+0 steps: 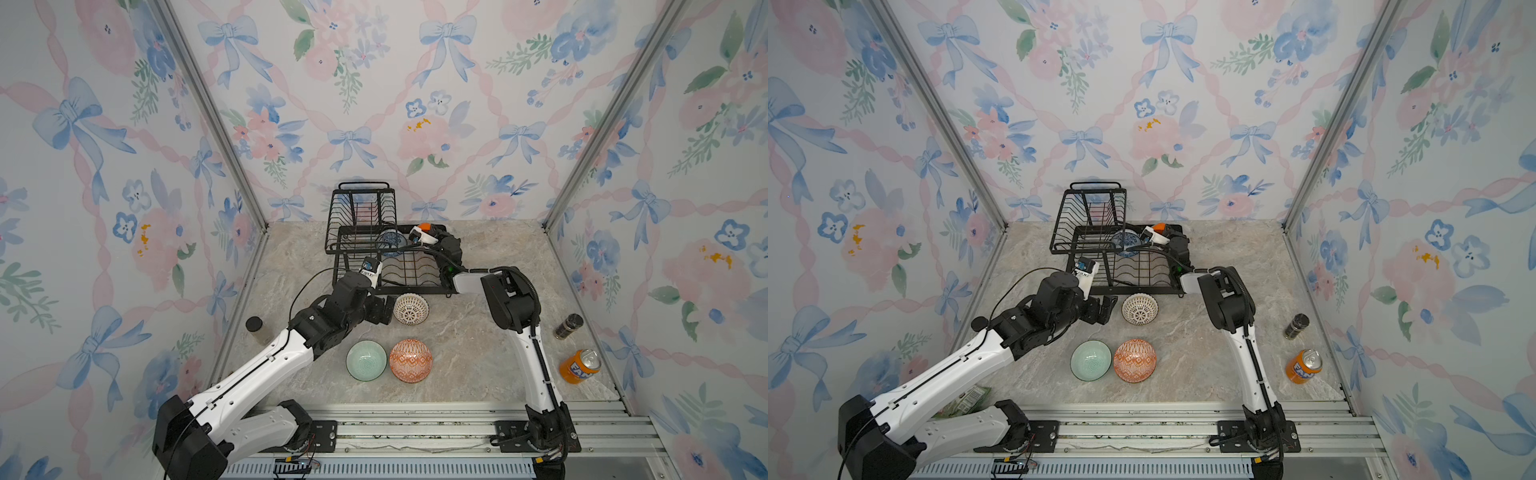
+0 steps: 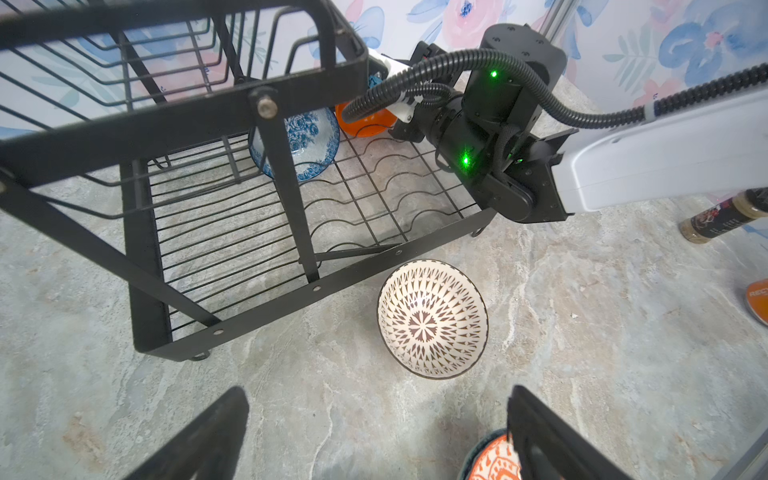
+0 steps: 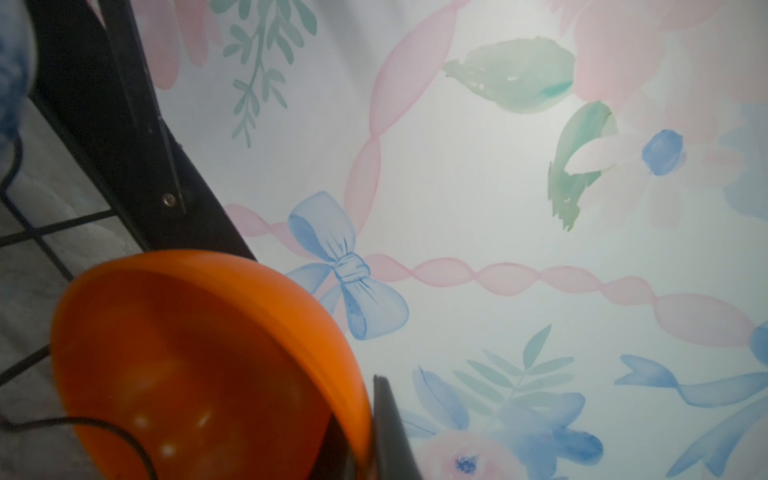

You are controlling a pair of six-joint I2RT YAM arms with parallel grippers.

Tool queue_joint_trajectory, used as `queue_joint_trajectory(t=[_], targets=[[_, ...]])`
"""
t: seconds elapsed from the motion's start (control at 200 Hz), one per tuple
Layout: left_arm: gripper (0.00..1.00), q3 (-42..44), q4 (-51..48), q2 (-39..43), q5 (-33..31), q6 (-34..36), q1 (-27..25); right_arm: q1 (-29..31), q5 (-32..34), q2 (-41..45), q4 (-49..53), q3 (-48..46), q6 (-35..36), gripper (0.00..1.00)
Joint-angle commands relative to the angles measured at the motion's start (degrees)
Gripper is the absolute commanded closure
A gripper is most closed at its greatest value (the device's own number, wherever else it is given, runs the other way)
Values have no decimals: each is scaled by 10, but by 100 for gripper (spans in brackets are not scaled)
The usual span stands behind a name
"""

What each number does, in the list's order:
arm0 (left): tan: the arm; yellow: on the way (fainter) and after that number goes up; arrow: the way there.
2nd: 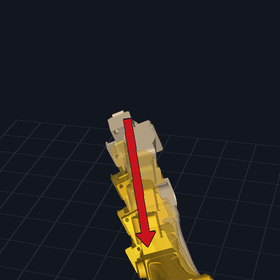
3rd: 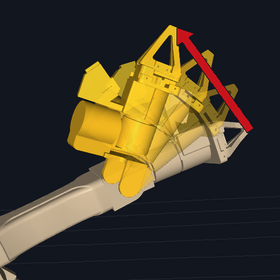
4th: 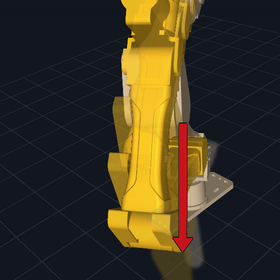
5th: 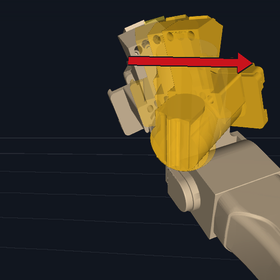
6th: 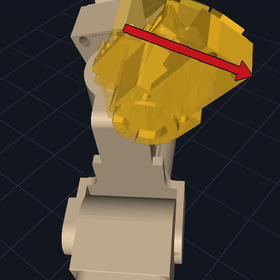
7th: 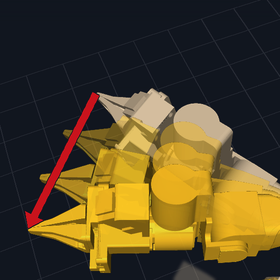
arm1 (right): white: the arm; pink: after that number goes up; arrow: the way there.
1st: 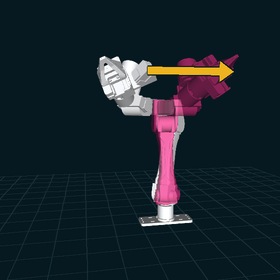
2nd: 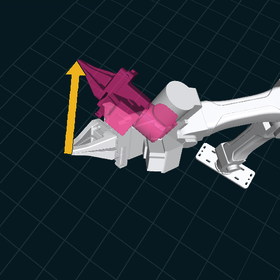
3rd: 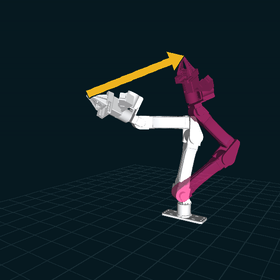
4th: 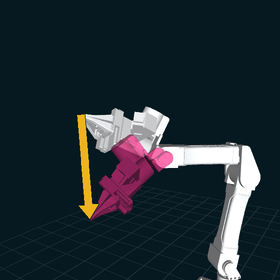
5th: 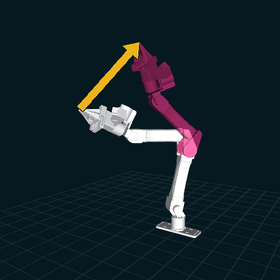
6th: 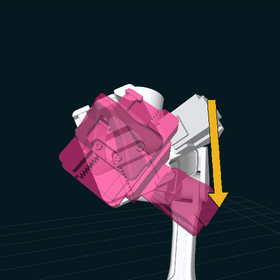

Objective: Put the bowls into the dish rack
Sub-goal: 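Lower the orange bowl upright into the rack slots beside the blue bowl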

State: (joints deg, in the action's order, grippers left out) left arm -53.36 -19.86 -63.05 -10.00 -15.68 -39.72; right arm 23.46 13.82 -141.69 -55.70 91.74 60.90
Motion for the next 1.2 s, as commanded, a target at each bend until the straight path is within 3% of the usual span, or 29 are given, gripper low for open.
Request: queue_joint_trajectory(t=[0.0, 0.34, 0.47, 0.565, 0.875, 1.195], targets=[[2, -2, -3, 13, 5, -10, 3, 6, 9, 7, -17, -5, -12, 90], [2, 9, -3, 21, -3, -13, 3, 9, 10, 34, -13, -13, -29, 51], [2, 15, -2, 20, -8, -13, 3, 11, 9, 55, -14, -29, -37, 27], [2, 16, -2, 18, -13, -9, 4, 13, 9, 71, -21, -47, -43, 0], [2, 14, 1, 3, -25, -5, 8, 22, 19, 139, -15, -115, -80, 3], [2, 20, 9, 2, -21, -7, 12, 31, 35, 245, 65, -187, -156, 3]])
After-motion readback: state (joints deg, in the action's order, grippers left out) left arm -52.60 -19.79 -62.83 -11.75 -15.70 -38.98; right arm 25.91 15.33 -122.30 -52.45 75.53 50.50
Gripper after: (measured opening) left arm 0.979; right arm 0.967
